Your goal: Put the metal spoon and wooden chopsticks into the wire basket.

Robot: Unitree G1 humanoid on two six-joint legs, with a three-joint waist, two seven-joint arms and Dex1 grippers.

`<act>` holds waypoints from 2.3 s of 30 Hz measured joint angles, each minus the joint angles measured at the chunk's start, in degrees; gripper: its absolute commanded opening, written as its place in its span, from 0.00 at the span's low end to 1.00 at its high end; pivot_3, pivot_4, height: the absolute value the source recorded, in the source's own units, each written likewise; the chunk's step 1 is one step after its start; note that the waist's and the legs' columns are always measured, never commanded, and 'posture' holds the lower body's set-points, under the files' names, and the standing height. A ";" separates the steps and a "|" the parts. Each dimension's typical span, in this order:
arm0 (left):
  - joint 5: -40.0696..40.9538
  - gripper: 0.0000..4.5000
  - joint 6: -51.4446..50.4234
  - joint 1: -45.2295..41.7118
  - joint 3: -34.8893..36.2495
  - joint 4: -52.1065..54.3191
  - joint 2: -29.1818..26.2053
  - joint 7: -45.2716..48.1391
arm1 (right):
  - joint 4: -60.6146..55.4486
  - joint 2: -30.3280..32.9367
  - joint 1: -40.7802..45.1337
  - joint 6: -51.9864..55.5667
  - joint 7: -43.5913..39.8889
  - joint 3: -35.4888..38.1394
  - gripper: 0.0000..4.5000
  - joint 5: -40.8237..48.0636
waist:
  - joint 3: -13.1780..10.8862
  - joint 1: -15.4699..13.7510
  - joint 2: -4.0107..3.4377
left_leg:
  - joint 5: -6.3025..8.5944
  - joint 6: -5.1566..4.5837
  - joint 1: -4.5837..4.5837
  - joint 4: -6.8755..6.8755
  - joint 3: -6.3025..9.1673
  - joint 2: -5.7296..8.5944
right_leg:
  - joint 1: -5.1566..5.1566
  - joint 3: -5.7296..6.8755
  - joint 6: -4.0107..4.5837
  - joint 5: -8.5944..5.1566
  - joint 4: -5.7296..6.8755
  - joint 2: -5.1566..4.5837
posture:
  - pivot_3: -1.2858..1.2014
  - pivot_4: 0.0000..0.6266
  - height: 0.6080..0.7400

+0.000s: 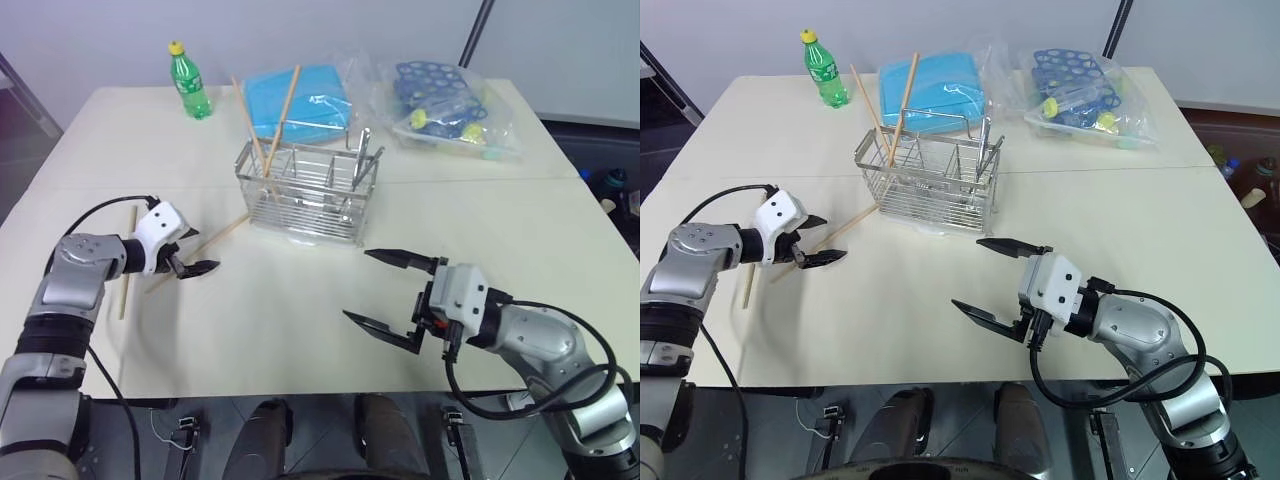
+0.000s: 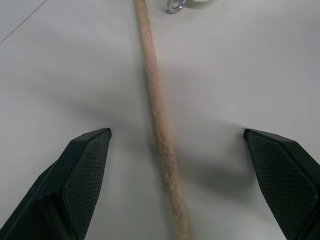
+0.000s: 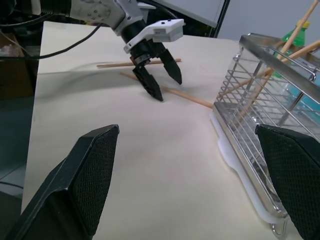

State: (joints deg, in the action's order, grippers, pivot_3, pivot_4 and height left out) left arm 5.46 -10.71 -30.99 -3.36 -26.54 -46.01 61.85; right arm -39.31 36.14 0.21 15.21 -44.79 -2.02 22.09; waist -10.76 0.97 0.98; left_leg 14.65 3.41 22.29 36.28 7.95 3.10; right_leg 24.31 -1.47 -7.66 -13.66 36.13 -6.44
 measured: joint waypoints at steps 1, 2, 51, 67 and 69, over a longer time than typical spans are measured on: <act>-0.08 0.62 -0.04 -0.08 -0.21 0.00 0.00 0.27 | 0.00 -0.20 0.00 -0.02 0.12 -0.01 1.00 0.00 | 0.00 0.01 0.00 | 0.00 0.00 0.00 0.00 0.00 0.00 | 0.00 0.00 0.00 0.00 0.00 0.00 | 0.52 0.24 1.00; -0.28 0.51 -0.10 -0.10 -0.34 0.01 0.00 0.48 | 0.00 -0.30 0.00 -0.02 0.31 -0.01 1.00 -0.01 | 0.00 0.04 0.00 | 0.00 0.00 0.00 0.00 0.00 0.00 | 0.00 0.00 0.00 0.00 0.01 0.00 | 0.52 0.24 1.00; 24.35 0.01 -9.00 -29.63 25.87 -2.42 14.74 -20.61 | 6.44 -6.57 6.98 -0.87 4.32 -3.36 1.00 -2.80 | 0.02 0.21 0.20 | 0.09 -0.16 0.08 0.76 0.02 0.09 | -0.18 0.00 -0.13 0.03 0.23 -0.03 | 0.52 0.24 1.00; 26.27 0.01 -1.19 -27.57 23.68 -1.69 28.50 -20.91 | 3.64 -11.77 14.55 8.69 17.69 -0.08 1.00 -1.24 | 0.02 0.02 0.20 | 0.09 -0.16 0.10 0.76 0.02 0.10 | -0.17 -0.01 -0.12 0.03 0.19 -0.03 | 0.52 0.24 1.00; 25.98 0.01 -0.70 -27.13 22.28 -0.87 29.61 -20.82 | 3.25 -12.87 14.98 9.44 19.20 -0.22 1.00 -1.48 | 0.02 0.04 0.20 | 0.09 -0.16 0.10 0.76 0.02 0.10 | -0.17 -0.01 -0.12 0.03 0.20 -0.03 | 0.52 0.24 1.00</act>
State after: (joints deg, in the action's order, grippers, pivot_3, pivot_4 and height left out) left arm 31.44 -11.40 -58.12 18.92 -27.41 -16.40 41.03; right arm -36.07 23.27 15.19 24.66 -25.59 -2.24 20.61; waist -10.74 1.01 1.18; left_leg 14.74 3.26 22.39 37.03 7.97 3.20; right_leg 24.14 -1.48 -7.78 -13.63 36.32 -6.48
